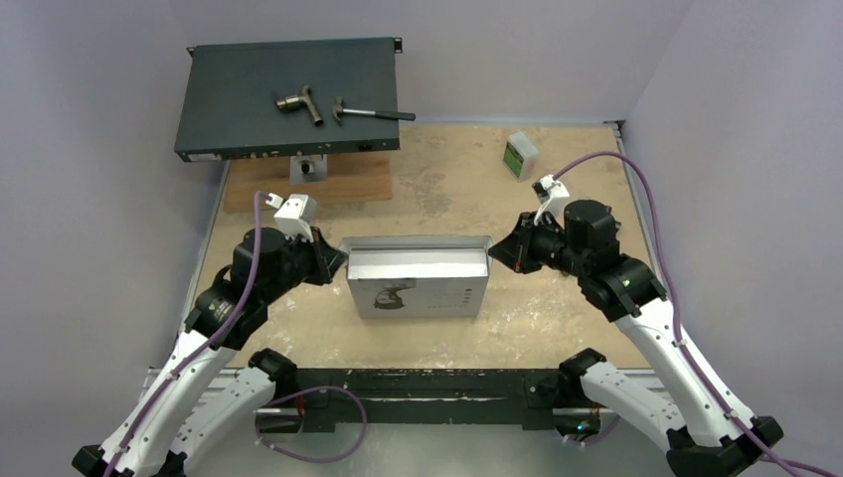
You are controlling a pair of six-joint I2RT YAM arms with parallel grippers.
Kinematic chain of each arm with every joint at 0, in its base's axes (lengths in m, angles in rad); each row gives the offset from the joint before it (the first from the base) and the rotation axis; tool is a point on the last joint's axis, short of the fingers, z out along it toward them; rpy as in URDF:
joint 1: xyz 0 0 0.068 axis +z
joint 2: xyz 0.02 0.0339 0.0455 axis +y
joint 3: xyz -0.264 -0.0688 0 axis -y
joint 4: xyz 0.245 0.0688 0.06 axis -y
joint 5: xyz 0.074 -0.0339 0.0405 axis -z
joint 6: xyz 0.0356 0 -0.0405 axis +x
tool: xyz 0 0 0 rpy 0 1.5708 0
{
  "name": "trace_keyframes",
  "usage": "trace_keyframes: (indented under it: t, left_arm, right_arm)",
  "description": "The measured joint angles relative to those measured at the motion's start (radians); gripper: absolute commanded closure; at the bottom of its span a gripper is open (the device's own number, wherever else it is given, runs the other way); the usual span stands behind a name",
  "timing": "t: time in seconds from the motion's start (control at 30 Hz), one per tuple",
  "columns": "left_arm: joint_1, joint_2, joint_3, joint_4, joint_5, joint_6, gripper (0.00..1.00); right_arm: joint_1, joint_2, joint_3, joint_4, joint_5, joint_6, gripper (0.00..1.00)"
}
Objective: Sort the hair-cutting tools
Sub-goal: Close the storage box at the center of the board.
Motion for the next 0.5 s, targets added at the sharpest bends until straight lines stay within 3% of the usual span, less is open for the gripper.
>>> trace_keyframes:
  t: [0.5]
  left_arm:
    - [0.0, -0.001, 0.0, 0.0, -0.006, 0.0, 1.0]
  right_arm:
    - [0.0, 0.003, 0.01, -0.014, 0.0, 0.009, 1.0]
